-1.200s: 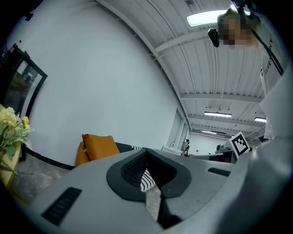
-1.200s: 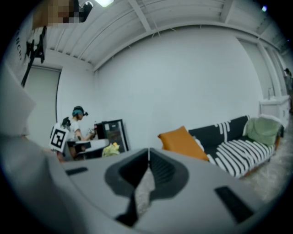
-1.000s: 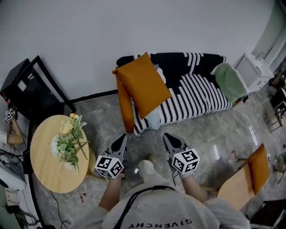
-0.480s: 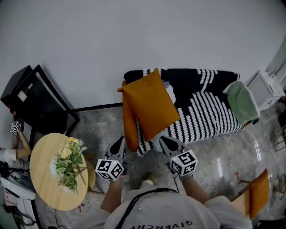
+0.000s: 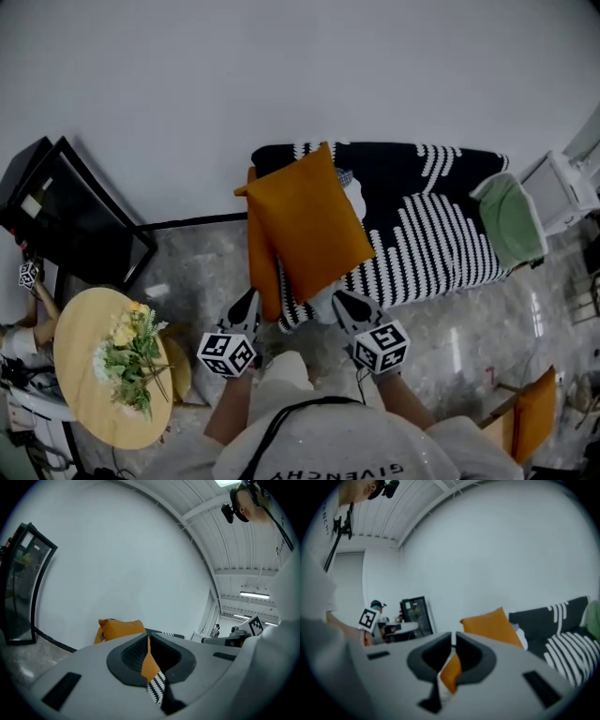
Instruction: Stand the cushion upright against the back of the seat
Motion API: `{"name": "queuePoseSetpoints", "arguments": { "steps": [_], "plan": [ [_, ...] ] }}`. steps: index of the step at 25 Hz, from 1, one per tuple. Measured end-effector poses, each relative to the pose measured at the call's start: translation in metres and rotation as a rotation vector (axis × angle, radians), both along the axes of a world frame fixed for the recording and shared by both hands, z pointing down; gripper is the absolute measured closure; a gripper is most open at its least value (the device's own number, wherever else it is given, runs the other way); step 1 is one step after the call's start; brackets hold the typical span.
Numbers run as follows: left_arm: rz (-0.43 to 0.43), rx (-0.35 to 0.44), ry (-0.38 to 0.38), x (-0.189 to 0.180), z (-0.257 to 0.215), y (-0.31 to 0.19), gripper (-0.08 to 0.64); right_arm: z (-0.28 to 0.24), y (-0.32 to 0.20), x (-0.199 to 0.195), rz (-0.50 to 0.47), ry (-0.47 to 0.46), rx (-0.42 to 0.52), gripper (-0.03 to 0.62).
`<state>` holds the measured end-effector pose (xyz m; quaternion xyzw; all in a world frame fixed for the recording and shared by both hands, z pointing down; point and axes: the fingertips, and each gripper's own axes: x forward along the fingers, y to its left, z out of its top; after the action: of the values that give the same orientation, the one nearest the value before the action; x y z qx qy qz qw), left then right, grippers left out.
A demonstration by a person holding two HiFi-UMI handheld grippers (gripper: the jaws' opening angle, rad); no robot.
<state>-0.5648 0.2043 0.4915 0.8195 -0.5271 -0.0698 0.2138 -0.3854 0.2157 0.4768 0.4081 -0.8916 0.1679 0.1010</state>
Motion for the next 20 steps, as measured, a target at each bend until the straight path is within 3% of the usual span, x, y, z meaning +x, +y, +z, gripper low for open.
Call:
{"name": "queuePoseSetpoints", "arguments": {
  "steps": [6, 13, 17, 20],
  "plan": [
    [-0.012, -0.036, -0.010, 0.000, 0.015, -0.057, 0.534, 0.019, -0.048, 0.014, 0.028, 0.020, -0.044, 0.572],
    [-0.058, -0.076, -0.008, -0.005, 0.035, -0.166, 0.530, 0.030, -0.124, 0.025, 0.026, 0.062, -0.083, 0.572],
    [-0.112, -0.120, 0.029, -0.019, 0.047, -0.227, 0.459, 0.041, -0.168, 0.027, 0.052, 0.071, -0.120, 0.572],
    [-0.154, -0.186, 0.004, -0.034, 0.067, -0.260, 0.449, 0.055, -0.202, 0.028, 0.076, 0.090, -0.139, 0.572]
  ]
}}
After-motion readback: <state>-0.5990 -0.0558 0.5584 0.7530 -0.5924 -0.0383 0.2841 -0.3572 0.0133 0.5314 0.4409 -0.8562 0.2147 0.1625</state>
